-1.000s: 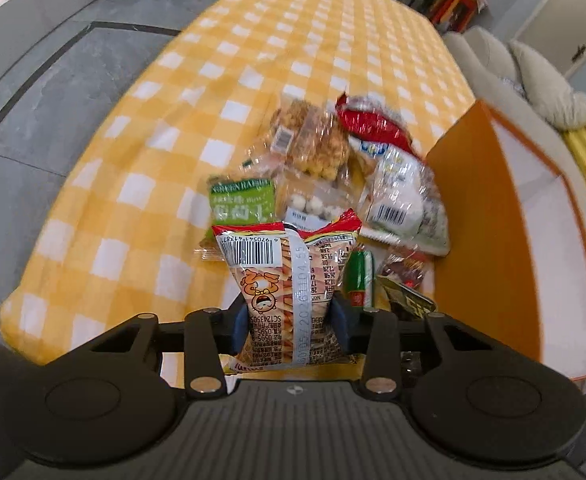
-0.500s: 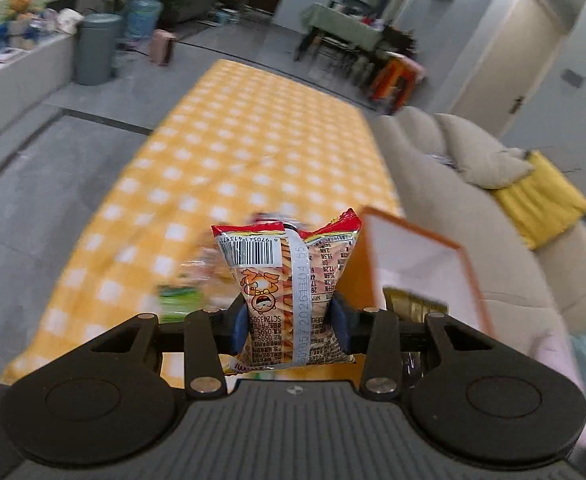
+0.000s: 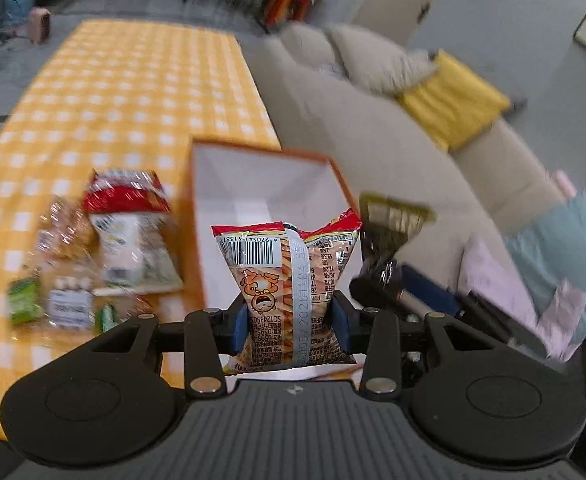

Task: Organize snacks
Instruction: 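Release the peanut bag into the box with the left tool while the right tool holds the dark packet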

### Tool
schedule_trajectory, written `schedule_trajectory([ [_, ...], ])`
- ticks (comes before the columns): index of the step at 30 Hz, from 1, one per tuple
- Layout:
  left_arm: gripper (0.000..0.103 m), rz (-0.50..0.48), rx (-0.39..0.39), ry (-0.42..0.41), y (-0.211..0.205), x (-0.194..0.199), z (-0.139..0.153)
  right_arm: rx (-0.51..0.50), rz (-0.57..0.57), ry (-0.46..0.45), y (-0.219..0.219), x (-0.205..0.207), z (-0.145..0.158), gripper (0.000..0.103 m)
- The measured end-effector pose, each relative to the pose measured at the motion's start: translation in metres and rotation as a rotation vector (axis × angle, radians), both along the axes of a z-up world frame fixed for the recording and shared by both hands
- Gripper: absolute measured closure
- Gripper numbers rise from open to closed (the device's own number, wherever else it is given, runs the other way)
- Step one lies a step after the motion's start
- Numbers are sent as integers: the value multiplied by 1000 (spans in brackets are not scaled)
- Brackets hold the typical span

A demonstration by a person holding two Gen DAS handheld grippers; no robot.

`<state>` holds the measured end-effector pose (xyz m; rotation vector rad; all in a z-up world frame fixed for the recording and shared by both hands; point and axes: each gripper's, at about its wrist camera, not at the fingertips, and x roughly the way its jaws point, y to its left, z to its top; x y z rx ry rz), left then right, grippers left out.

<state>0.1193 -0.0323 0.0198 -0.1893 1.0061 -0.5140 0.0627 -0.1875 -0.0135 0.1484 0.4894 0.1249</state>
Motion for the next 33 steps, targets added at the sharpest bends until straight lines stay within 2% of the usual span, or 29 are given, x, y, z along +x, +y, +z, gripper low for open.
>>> schedule_trajectory([
  [4, 57, -10, 41, 51, -23, 9, -23, 35, -20, 58, -18, 10, -8, 54],
  [7, 57, 16, 86, 74, -32, 16, -39, 32, -51, 107, -23, 17, -20, 54],
  [9, 57, 48, 112, 119, -35, 24, -50, 44, -58, 132, -28, 20, -26, 54],
  [13, 57, 56, 124, 184, -36, 33, -64, 46, -89, 174, -36, 27, -34, 54],
  [17, 56, 44, 244, 196, -44, 35, -79, 91, -128, 173, -42, 26, -40, 54],
  [19, 51, 36, 256, 197, -44, 34, -84, 95, -136, 176, -42, 29, -43, 54],
  [21, 44, 29, 243, 194, -43, 32, -83, 94, -139, 192, -43, 28, -46, 54],
  [24, 40, 29, 220, 191, -41, 31, -78, 84, -137, 215, -38, 26, -47, 54],
  [27, 33, 26, 213, 187, -39, 31, -70, 124, -129, 221, -43, 28, -47, 54],
  [29, 32, 38, 229, 165, -36, 27, -60, 140, -130, 222, -45, 28, -47, 54],
  [33, 29, 54, 176, 132, -16, 16, -39, 188, -93, 248, -46, 30, -51, 54],
])
